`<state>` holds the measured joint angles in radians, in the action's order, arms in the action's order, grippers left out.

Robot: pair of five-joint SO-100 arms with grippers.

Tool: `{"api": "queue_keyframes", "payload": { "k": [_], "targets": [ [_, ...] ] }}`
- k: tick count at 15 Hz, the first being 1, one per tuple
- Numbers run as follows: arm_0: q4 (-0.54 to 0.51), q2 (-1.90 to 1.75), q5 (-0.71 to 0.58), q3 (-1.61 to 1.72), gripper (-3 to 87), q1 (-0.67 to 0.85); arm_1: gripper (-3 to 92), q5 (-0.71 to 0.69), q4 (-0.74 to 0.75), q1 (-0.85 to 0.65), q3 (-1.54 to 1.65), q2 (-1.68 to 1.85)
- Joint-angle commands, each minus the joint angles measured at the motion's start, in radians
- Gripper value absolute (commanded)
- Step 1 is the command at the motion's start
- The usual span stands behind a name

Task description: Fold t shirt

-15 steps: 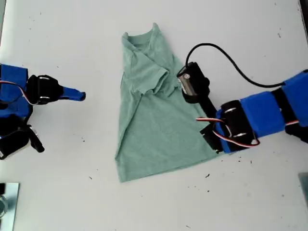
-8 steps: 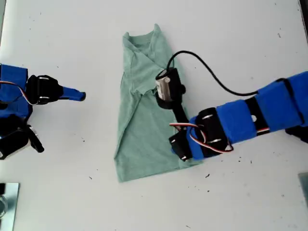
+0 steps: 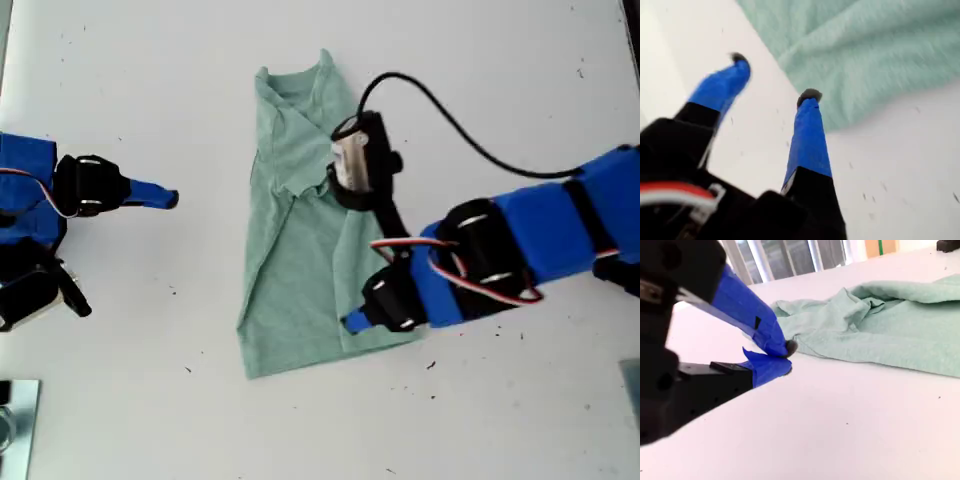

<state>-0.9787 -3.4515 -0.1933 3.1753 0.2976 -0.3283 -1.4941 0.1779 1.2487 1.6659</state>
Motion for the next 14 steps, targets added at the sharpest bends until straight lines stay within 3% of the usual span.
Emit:
{"api": "queue_keyframes", "payload": {
  "k": [1, 4, 6, 9, 11, 12, 14],
  "targets": [
    [-0.017, -0.012, 0.008, 0.002, -0.3, -0.029, 2.5, -0.020, -0.209, -0.072, 0.241, 0.367],
    [-0.020, -0.017, 0.014, 0.002, -0.3, -0.032, 2.3, -0.117, 0.069, -0.222, 0.985, 0.904],
    [-0.020, -0.018, 0.018, 0.002, -0.3, -0.035, 2.3, -0.110, 0.150, -0.276, 1.338, 1.175],
    [-0.020, 0.029, 0.055, -0.043, -0.3, -0.044, 2.3, -0.092, 0.144, -0.304, 1.540, 1.353],
    [-0.043, 0.405, 0.163, -0.347, -0.3, -0.156, 2.3, -0.104, 0.153, -0.318, 1.611, 1.422],
    [-0.120, 0.632, 0.210, -0.572, -0.3, -0.218, 2.3, -0.114, 0.147, -0.328, 1.635, 1.471],
    [-0.437, 1.104, 0.282, -1.157, -0.3, -0.313, 2.3, -0.118, 0.152, -0.337, 1.674, 1.526]
  ]
}}
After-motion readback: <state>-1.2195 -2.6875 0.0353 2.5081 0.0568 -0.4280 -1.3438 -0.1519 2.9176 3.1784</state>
